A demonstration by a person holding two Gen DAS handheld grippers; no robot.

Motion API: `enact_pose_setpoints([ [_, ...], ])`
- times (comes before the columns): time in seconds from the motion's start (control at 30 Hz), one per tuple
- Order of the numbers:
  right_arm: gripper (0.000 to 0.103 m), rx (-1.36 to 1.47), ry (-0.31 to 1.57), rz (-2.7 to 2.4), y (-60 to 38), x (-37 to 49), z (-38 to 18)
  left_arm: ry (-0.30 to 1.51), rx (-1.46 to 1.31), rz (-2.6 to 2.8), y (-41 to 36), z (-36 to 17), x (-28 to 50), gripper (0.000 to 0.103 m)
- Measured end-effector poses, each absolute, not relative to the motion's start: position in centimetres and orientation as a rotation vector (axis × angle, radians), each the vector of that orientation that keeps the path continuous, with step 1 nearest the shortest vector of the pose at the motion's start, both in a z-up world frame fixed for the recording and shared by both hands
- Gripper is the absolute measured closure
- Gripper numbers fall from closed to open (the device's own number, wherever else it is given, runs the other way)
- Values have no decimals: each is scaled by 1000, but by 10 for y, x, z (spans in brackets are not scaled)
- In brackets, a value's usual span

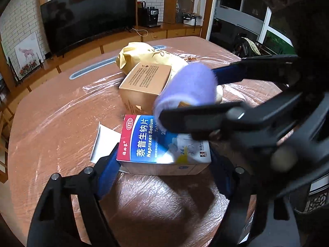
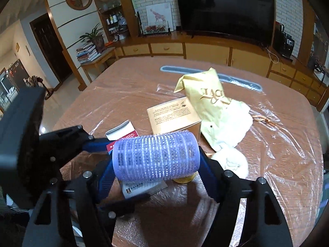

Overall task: Collect trash
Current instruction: 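Grasp another purple hair roller with the right tool while the left tool grasps the naproxen box, then carry the purple roller and naproxen box off the table toward the black bin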

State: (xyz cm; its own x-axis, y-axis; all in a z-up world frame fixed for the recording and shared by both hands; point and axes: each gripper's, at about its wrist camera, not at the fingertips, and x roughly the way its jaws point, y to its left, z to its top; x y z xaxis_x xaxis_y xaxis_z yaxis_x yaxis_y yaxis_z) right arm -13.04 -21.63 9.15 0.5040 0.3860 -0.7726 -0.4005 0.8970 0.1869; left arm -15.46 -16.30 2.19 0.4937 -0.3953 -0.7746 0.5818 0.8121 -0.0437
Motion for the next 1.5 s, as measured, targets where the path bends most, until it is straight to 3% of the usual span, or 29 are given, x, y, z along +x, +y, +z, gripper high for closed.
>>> enact_pose_setpoints([
  [1.5, 33, 120, 956, 379, -264, -209, 88, 825, 204, -388, -137, 58, -196, 25],
])
